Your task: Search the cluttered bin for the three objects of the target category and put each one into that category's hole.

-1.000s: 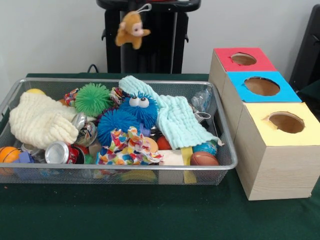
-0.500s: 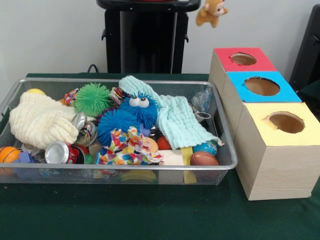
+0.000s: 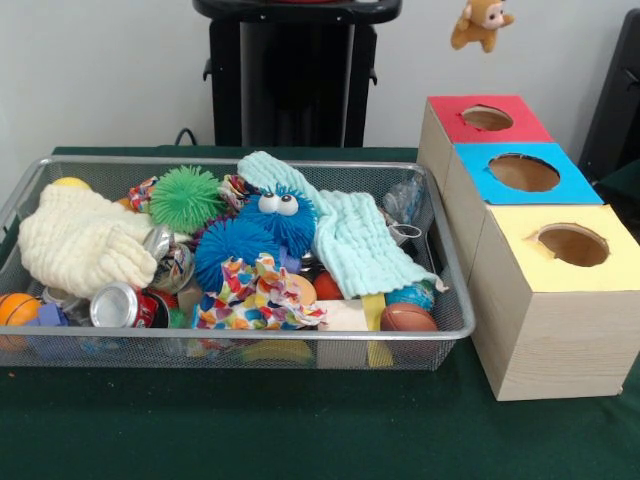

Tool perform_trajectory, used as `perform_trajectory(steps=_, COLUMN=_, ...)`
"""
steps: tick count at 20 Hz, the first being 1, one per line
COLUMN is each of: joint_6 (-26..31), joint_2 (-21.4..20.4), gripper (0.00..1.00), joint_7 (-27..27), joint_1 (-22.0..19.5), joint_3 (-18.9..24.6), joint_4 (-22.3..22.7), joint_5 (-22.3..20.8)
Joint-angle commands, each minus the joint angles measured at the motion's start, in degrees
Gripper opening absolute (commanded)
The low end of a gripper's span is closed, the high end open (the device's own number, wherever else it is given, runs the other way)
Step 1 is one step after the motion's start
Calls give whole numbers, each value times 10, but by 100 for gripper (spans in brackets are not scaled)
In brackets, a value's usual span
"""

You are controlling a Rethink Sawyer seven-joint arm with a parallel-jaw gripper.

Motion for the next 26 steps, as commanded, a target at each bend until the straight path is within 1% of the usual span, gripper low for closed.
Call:
perform_trajectory(steps=1, joint_6=-109, joint_2=58, gripper=0, joint_7=193, joint_1=-32, joint_3=72, joint_4=124, joint_5=70)
perform_trajectory(steps=6, joint_6=-149, joint_2=92, gripper=0, joint_7=228, joint_1=-19, joint_3=85, joint_4=142, joint_5=81)
perform_trajectory(steps=8, joint_6=-172, joint_2=104, gripper=0, joint_7=238, joint_1=-21, joint_3=99, joint_4=154, joint_5=89)
perform_trajectory(steps=10, joint_6=-192, joint_2=123, gripper=0, joint_7=247, joint_1=-7, joint_3=95, joint_4=154, joint_5=96)
perform_trajectory(steps=12, joint_6=-195, joint_2=135, gripper=0, joint_7=251, joint_1=12, joint_3=84, joint_4=149, joint_5=109)
perform_trajectory(steps=14, joint_6=-183, joint_2=140, gripper=0, joint_7=253, joint_1=38, joint_3=67, joint_4=138, joint_5=128)
perform_trajectory(steps=16, joint_6=-159, joint_2=143, gripper=0, joint_7=253, joint_1=72, joint_3=40, joint_4=123, joint_5=148)
perform_trajectory(steps=17, joint_6=-138, joint_2=142, gripper=0, joint_7=254, joint_1=94, joint_3=19, joint_4=111, joint_5=159)
perform_trajectory(steps=18, joint_6=-134, joint_2=144, gripper=0, joint_7=256, joint_1=105, joint_3=13, joint_4=108, joint_5=167)
perform_trajectory(steps=19, joint_6=-122, joint_2=148, gripper=0, joint_7=259, joint_1=124, joint_3=-2, joint_4=100, joint_5=176)
perform_trajectory(steps=21, joint_6=-122, joint_2=159, gripper=0, joint_7=259, joint_1=148, joint_3=-14, joint_4=93, joint_5=194)
perform_trajectory(steps=26, joint_6=-118, joint_2=176, gripper=0, joint_7=250, joint_1=173, joint_3=-31, joint_4=85, joint_5=224)
